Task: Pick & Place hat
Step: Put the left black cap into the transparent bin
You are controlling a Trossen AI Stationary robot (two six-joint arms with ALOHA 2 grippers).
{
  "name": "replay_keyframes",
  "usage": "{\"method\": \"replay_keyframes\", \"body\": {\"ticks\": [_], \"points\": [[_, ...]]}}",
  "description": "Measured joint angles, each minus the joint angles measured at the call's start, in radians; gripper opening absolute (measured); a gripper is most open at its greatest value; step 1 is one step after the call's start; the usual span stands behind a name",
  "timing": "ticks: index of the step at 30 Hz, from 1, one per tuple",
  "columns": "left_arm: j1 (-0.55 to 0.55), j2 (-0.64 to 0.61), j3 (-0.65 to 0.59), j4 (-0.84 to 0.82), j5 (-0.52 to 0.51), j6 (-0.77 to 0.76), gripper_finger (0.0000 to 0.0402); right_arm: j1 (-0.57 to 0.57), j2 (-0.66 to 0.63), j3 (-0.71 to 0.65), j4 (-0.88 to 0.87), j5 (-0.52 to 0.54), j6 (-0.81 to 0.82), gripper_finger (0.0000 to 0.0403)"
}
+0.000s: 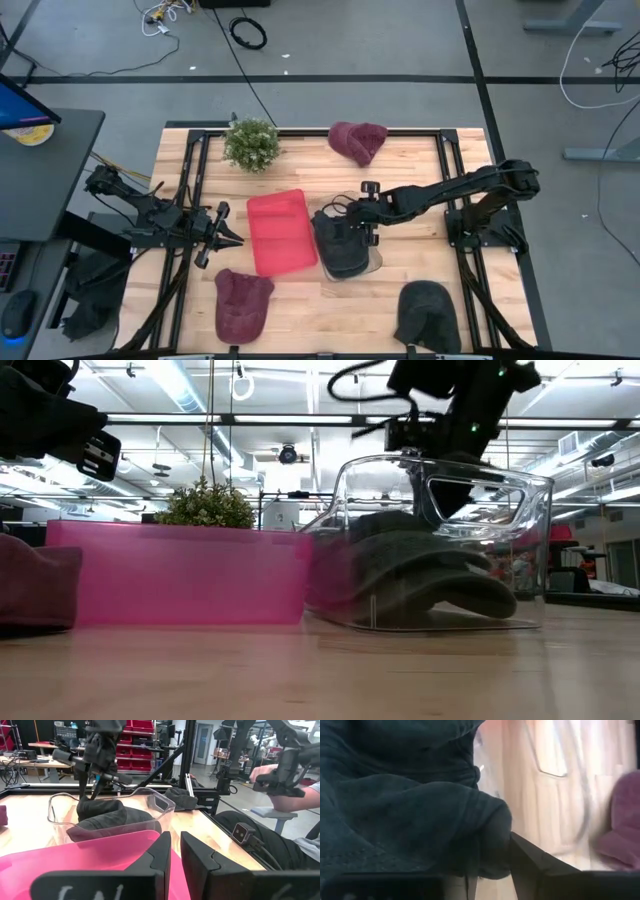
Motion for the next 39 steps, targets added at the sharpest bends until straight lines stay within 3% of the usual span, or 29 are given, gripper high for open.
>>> {"method": "replay_keyframes", "body": {"ticks": [9,18,29,39], "points": [[0.0,0.0,0.0,0.001,0.0,0.0,0.0044,-0.058,0.107,0.0,-0.018,-0.051,-0.024,0.01],[0.0,0.0,0.0,0.001,0.0,0.0,0.0044,-0.071,0.085,0.0,-0.084,-0.057,0.0,0.01],[0.0,0.0,0.0,0.001,0.0,0.0,0.0044,-0.062,-0.033,-0.002,-0.132,-0.06,0.045,0.01],[0.0,0.0,0.0,0.001,0.0,0.0,0.0044,0.04,-0.228,-0.002,-0.244,-0.059,0.229,0.01]]}}
